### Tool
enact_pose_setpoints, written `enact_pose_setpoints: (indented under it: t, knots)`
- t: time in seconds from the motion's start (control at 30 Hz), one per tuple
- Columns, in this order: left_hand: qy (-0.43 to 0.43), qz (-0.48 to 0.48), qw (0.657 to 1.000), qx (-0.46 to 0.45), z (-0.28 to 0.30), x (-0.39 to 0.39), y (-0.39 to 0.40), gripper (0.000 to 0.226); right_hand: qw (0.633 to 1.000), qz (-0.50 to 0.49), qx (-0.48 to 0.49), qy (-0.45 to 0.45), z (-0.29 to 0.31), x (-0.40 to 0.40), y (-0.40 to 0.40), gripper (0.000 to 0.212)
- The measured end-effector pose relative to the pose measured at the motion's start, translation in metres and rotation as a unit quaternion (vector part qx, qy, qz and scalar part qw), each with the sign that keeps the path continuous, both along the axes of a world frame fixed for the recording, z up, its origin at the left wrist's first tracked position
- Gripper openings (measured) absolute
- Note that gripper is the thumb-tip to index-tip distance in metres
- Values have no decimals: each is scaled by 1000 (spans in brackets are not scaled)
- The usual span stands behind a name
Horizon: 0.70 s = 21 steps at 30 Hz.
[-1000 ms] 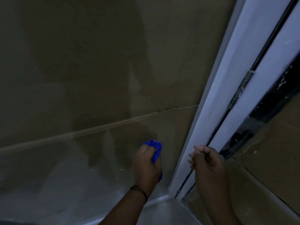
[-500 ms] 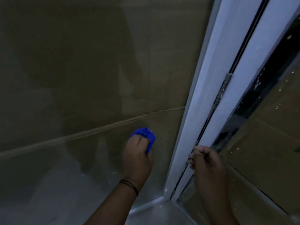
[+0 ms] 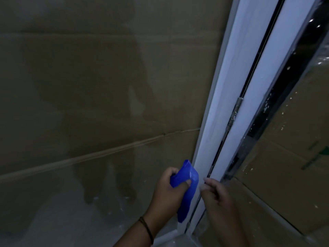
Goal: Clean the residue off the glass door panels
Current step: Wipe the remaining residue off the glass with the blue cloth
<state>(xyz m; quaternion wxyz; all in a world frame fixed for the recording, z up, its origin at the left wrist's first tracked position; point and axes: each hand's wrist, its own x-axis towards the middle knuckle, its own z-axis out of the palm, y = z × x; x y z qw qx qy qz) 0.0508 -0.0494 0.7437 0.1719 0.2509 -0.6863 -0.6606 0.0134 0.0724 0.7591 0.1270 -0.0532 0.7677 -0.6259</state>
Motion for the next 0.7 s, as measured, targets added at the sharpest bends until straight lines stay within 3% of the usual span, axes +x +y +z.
enact_pose_setpoints:
  t: [0.1, 0.2, 0.33, 0.4, 0.47, 0.57, 0.63, 0.7]
  knots:
    - [42, 15, 996, 75, 25, 34, -4, 12, 997, 64, -33, -7, 13, 21, -21, 26]
    - [97, 13, 993, 73, 47, 67, -17, 7, 994, 72, -85, 20, 29, 41, -36, 25]
    - [135, 34, 984, 112, 74, 111, -42, 25, 977, 114, -179, -38, 48, 67, -50, 23]
    - [140, 45, 985, 94, 83, 133, -51, 17, 972, 139, -187, -37, 56, 90, -58, 18]
    - [147, 45, 987, 55, 87, 156, -55, 26, 971, 155, -179, -17, 59, 118, -68, 14]
    - [161, 51, 986, -7, 92, 192, -55, 24, 970, 165, -175, 18, 64, 162, -76, 21]
    - [168, 71, 983, -15, 92, 217, -59, 19, 966, 181, -175, 54, 67, 189, -78, 26]
    - [169, 90, 981, -12, 90, 240, -64, 16, 954, 219, -199, 46, 70, 217, -77, 17]
